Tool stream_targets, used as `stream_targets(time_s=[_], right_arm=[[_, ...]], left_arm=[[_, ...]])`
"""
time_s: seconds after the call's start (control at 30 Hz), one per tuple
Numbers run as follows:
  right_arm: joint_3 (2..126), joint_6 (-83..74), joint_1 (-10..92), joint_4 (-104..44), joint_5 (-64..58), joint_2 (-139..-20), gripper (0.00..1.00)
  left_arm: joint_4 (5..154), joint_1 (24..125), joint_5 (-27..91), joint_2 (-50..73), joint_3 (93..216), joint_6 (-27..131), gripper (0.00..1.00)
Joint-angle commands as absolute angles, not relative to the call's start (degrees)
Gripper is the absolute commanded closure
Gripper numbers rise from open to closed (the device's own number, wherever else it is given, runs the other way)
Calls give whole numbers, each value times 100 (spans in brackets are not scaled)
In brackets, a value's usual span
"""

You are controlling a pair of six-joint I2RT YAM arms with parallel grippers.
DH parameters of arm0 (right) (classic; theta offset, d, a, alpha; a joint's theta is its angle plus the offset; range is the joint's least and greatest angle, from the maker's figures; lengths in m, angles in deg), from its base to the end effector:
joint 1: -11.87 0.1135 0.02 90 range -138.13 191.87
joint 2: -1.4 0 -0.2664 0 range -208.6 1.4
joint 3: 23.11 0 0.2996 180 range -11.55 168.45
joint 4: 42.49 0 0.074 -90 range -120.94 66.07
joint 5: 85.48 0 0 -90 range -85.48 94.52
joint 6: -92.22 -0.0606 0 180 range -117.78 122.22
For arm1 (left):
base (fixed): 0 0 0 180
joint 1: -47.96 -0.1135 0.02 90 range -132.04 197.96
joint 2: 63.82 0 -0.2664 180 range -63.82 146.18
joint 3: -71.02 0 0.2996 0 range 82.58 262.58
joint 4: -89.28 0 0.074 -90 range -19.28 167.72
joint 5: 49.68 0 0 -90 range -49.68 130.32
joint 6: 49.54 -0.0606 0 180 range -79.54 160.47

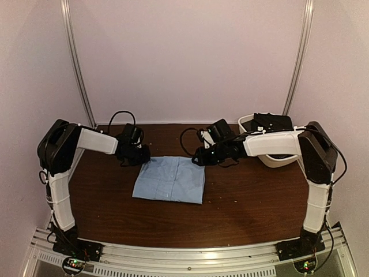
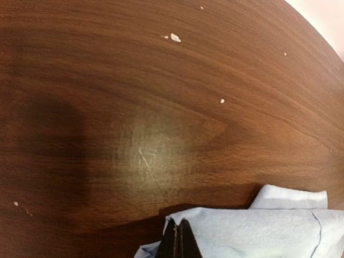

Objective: Fold and stack the long sleeve shirts
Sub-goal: Move the square-folded shirt to the center of the board.

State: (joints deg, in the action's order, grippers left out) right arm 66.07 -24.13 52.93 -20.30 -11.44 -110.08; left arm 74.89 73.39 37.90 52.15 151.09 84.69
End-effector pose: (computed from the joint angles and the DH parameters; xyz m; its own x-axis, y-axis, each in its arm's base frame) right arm 0.3578 0.3338 0.1550 -0.8195 -0.1479 -0.5537 -0.4639 0.7385 0.4893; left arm 0.4191 -0.2021 0.0738 -0.8141 -0.3846 -0.4351 -0.1597 0.8687 -0.4689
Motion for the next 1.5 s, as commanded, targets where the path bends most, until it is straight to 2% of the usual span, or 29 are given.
stream_targets(time_s=[0.0, 0.03, 0.07, 0.27, 0.5, 0.73, 1.03, 1.3, 1.47], right_arm=[[6879, -2465, 5161, -2199, -1100, -11397, 68], [6935, -2465, 5115, -2204, -1116, -11489, 68], [6987, -2461, 5065, -2206, -1130, -11587, 68], [7310, -2470, 4737, -2222, -1303, -12115, 68], [7511, -2584, 4504, -2219, -1718, -12479, 65], [7582, -2513, 4516, -2090, -1572, -12163, 63], [7342, -2543, 4611, -2016, -1229, -11538, 61], [6774, -2621, 4730, -2102, -1109, -10904, 59], [6715, -2613, 5242, -2133, -1070, -10872, 58]], left_arm=[[6989, 7208, 3861, 5203, 15484, 8183, 100], [6959, 7156, 3877, 5156, 15495, 8159, 96], [6929, 7094, 3893, 5109, 15504, 8129, 87], [6641, 6871, 4129, 4748, 15647, 7867, 64], [6547, 7037, 3830, 4130, 15346, 7825, 63], [6572, 7818, 3501, 3868, 15101, 7926, 65], [6565, 8720, 3347, 4989, 16220, 8068, 68], [6208, 8692, 3695, 6137, 17270, 8027, 68], [6016, 8465, 3694, 6572, 17649, 7975, 69]])
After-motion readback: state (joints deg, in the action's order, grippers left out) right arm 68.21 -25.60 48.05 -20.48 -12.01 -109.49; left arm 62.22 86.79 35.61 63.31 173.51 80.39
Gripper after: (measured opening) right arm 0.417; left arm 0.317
